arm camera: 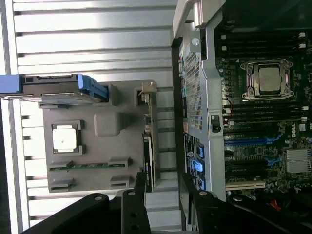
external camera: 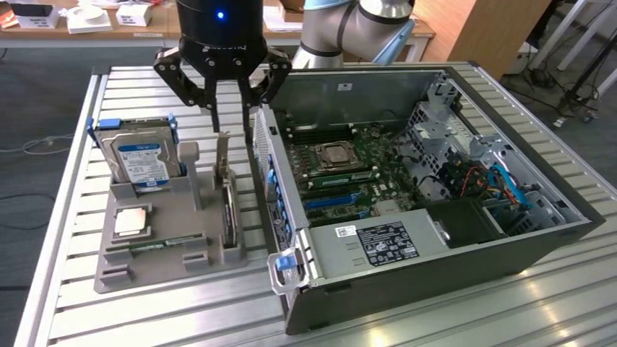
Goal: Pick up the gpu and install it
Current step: 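Pick up the gpu and move the gpu toward the slot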
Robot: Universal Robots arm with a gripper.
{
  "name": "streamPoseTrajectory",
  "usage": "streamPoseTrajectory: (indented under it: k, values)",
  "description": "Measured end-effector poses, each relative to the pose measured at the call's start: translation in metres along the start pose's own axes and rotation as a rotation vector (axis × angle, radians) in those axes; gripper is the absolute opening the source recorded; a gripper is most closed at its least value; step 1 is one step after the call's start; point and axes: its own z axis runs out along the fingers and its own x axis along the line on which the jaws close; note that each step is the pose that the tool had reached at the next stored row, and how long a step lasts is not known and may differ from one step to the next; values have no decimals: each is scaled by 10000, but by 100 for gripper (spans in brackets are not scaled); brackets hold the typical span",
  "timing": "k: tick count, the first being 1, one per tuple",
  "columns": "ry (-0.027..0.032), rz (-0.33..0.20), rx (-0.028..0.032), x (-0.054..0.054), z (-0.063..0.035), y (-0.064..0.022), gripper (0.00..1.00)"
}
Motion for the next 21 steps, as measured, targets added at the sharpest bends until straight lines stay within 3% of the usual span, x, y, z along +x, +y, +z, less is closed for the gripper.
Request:
streamPoseTrajectory:
  k: [21]
  values:
    - [1,0,1,11,358,-16,42]
